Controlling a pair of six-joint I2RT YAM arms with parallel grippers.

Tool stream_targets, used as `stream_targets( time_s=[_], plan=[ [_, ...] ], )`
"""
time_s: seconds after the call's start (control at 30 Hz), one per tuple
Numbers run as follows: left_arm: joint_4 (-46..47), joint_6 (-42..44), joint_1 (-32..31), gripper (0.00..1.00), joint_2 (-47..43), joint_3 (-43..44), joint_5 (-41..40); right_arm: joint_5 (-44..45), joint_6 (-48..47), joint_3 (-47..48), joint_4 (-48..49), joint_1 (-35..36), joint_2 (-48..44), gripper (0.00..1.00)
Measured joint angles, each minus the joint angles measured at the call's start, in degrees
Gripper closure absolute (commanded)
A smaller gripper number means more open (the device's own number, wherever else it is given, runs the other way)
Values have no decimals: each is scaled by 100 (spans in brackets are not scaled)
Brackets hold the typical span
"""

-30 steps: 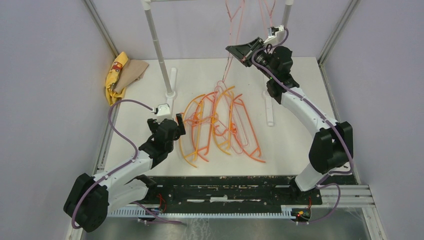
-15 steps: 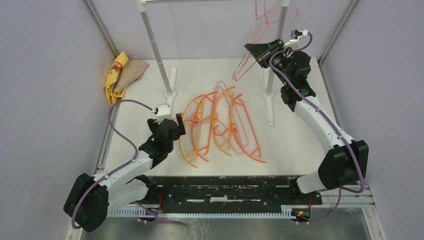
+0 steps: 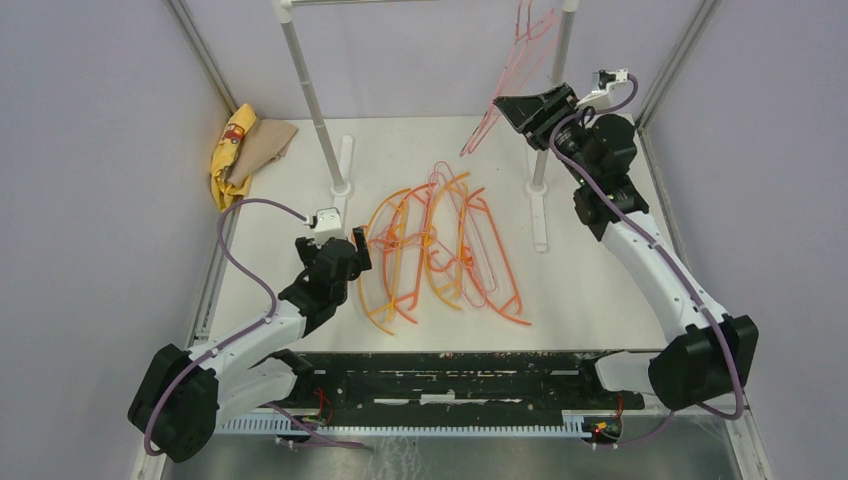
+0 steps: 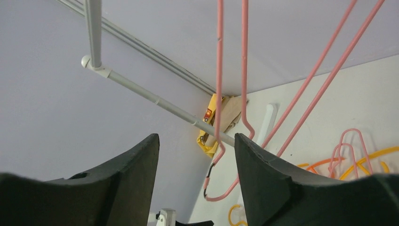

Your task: Organize the hangers

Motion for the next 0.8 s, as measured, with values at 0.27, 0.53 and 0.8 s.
stream_targets(
  time_s=[0.27, 0.53, 0.8],
  plan=[
    [7, -2, 0, 0, 70, 0, 2, 63, -1276, -170, -811, 260, -1231, 29],
    [46, -2, 0, 0, 249, 0, 0, -308, -3123, 927, -2199, 1921, -507, 33],
    [46, -2, 0, 0, 251, 0, -57, 68, -4044, 1029, -3051, 3156, 1012, 36]
  ],
)
